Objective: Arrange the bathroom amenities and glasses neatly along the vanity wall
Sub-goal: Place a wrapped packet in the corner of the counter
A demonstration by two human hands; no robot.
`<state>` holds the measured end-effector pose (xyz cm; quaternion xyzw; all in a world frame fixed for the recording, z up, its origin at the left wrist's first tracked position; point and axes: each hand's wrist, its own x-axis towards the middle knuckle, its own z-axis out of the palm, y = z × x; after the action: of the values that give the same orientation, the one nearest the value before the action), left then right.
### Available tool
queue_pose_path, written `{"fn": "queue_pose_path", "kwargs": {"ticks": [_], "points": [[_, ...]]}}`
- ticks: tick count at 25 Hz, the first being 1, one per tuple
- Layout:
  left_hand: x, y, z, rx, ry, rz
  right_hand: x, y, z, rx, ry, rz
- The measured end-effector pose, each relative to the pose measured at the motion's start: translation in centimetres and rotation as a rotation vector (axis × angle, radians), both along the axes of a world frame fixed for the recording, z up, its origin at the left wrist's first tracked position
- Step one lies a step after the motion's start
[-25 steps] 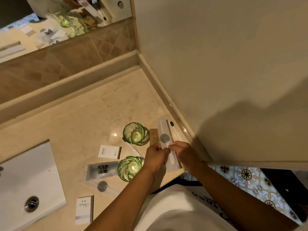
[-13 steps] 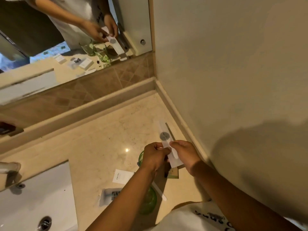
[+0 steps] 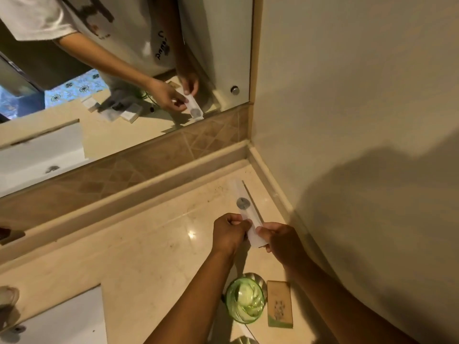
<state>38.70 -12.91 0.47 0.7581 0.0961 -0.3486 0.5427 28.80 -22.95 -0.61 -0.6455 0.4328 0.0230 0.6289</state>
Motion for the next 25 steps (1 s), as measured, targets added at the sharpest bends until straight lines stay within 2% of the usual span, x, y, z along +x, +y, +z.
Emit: {"fn": "queue_pose_path", "kwargs": {"ticks": [5, 8, 15, 19, 21, 25], "points": [[3.6, -1.7, -2.6, 0.119, -0.034, -0.095, 3.2, -0.2, -2.4, -0.27, 0.06, -0.055], [4.8, -2.5, -3.9, 0.165, -0.072, -0.122, 4.4, -0.7, -3.5, -0.397, 0.131, 0.009], [5.5, -2.9, -6.2, 0.293, -0.286, -0.302, 5.1, -1.2, -5.1, -0.643, 0.202, 0.189], [5.6, -2.5, -6.7, 0.387, -0.418, -0.466, 5.0, -1.3, -5.5, -0.732, 0.223, 0.213], [5.7, -2.0, -6.7, 0.439, -0.543, -0.557, 4.8, -0.9, -5.4, -0.785, 0.195, 0.191], [6.8, -0.6, -7.6, 0.432, -1.008, -0.746, 4.9, -0.1, -6.0, -0.902, 0.085, 0.282]]}}
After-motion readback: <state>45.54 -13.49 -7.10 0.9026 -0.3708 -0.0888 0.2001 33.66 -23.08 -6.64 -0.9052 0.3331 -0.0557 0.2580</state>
